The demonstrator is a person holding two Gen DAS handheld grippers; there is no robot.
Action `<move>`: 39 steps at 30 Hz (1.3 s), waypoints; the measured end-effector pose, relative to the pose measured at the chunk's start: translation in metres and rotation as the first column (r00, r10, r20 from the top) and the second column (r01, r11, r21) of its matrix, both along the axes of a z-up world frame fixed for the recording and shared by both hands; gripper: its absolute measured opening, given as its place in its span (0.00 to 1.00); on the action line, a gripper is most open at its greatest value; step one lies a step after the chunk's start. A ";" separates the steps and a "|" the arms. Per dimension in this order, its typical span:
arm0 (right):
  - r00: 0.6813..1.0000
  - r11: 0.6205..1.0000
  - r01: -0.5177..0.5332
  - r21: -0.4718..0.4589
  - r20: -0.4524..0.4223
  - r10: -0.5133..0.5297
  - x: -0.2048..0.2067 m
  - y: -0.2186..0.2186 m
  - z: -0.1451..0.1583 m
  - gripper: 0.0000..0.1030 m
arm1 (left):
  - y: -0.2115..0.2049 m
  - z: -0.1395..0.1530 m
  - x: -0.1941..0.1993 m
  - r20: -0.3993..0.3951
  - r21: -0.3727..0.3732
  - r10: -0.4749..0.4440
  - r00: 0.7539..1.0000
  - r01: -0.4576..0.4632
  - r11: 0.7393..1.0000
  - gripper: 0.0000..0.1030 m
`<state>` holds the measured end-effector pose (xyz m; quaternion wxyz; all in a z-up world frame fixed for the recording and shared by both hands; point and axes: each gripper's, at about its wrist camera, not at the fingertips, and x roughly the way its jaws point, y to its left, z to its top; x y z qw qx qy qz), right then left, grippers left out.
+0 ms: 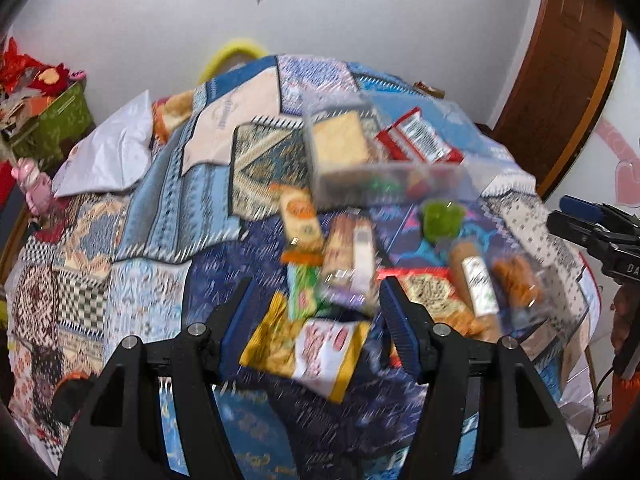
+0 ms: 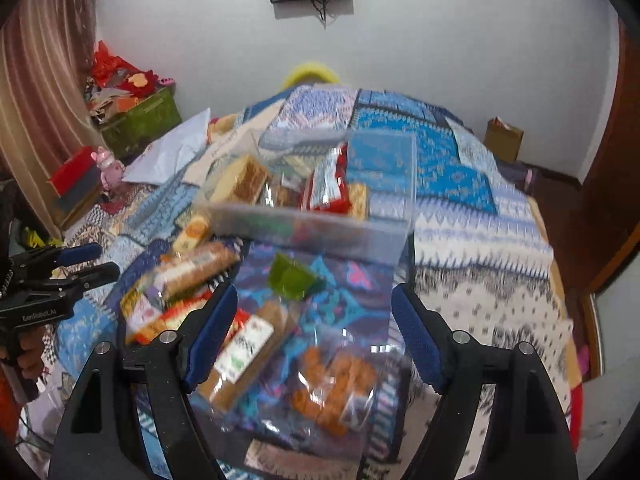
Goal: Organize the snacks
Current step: 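Grasp the yellow-white triangular bag with the left tool while the right tool grasps the orange cracker bag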
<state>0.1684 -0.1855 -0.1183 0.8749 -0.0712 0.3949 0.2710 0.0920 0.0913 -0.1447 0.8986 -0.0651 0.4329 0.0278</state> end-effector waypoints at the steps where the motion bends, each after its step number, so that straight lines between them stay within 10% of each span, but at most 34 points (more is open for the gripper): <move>1: 1.000 1.000 0.002 0.004 -0.013 -0.002 -0.003 -0.003 -0.005 0.75 | 0.001 -0.004 -0.003 -0.006 -0.001 0.003 1.000 -0.003 1.000 0.60; 35: 0.983 0.999 0.047 0.021 -0.180 -0.042 -0.010 -0.017 -0.076 0.64 | -0.008 -0.080 0.003 -0.097 -0.040 0.028 0.995 -0.032 0.999 0.61; 39: 0.983 0.998 0.048 0.037 -0.179 -0.041 -0.011 -0.020 -0.075 0.61 | -0.007 -0.078 -0.002 -0.091 -0.046 0.039 0.995 -0.044 0.998 0.43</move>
